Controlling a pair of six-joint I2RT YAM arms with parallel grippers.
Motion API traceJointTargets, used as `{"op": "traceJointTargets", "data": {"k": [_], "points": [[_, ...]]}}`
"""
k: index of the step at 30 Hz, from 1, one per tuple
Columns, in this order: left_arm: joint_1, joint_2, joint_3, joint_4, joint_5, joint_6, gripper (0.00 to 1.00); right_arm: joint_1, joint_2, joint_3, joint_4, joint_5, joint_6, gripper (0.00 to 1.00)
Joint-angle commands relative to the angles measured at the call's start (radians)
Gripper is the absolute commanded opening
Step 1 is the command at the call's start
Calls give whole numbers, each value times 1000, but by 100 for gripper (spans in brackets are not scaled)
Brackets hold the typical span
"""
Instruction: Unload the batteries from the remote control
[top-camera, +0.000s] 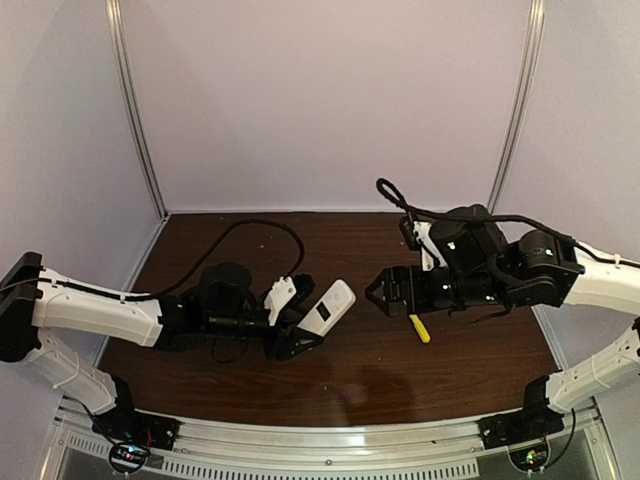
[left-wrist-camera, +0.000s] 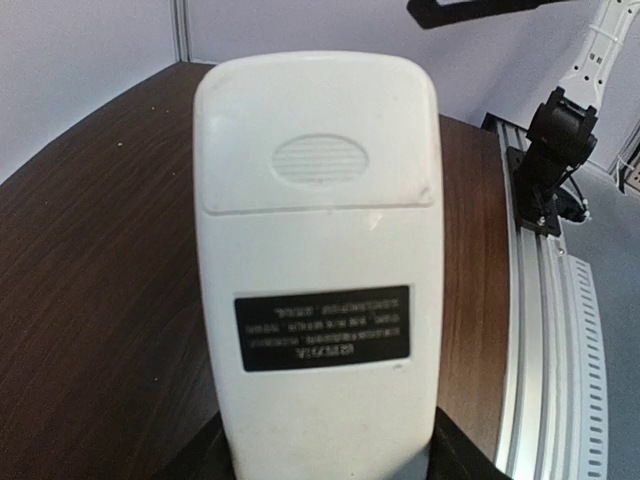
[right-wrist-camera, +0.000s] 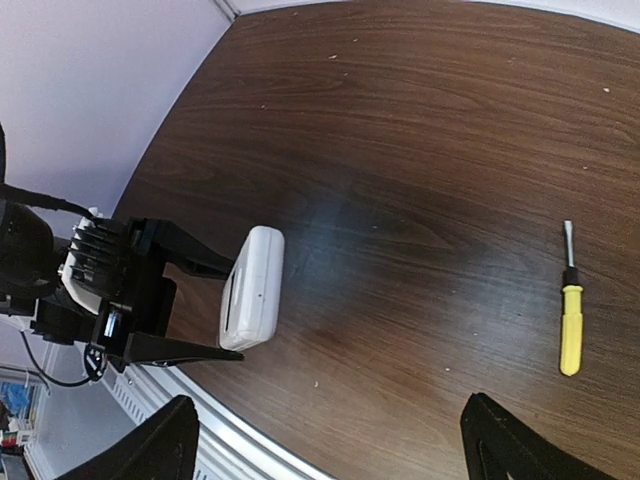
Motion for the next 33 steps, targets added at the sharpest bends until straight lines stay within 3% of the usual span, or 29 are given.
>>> {"op": "traceJointTargets", "data": {"k": [1, 10, 17, 26, 30, 33], "points": [[-5, 65, 68, -77, -58, 93, 0, -6, -80, -85, -50, 191, 36, 92], [-6, 252, 157, -172, 2, 226, 0, -6, -95, -158, 17, 192, -23, 94], [-6, 423, 289, -301, -65, 270, 0, -7, -183, -311, 137, 212, -15, 97], [-32, 547, 416, -451, -150, 298, 0, -7, -242, -386, 144, 236, -28, 98], [-35, 573, 442, -485, -168, 300, 5, -6, -278, -414, 147, 254, -37, 99], [-35, 593, 466, -519, -183, 299, 15, -6, -298, -425, 148, 260, -39, 100]]}}
